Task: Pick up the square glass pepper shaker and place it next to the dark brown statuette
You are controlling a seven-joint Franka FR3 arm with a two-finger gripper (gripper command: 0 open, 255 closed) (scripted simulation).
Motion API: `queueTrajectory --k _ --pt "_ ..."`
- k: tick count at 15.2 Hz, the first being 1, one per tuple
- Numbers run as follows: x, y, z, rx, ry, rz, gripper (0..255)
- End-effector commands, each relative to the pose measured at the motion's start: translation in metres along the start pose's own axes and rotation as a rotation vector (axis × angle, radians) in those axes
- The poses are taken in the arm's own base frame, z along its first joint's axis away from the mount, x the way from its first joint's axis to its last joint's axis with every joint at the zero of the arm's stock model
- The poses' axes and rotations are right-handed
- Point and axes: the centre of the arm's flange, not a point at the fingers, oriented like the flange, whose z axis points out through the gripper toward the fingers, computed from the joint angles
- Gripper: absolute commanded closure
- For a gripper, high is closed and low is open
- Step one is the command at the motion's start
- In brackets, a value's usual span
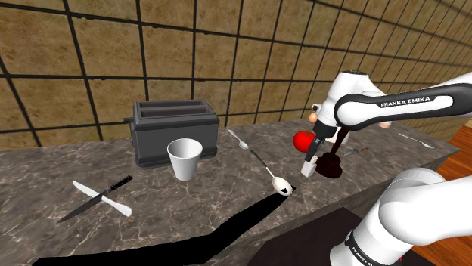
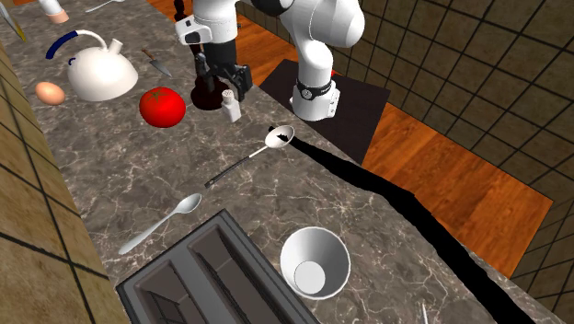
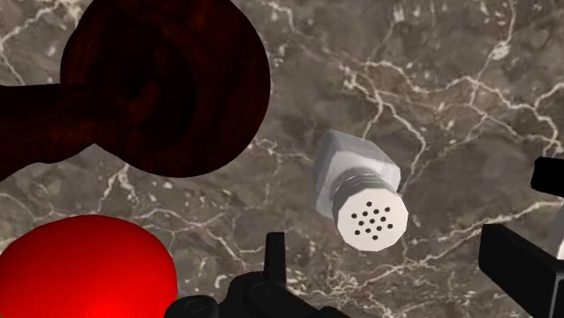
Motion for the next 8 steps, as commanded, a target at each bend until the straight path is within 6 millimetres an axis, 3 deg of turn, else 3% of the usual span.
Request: queueTrajectory --k 1,3,8 --pt "0.000 0.000 -0.021 0.000 -0.001 0.000 0" --pt "0.000 0.000 -0.044 0.000 -0.001 0.000 0" --pt "0.000 0.000 -0.044 0.000 -0.001 0.000 0"
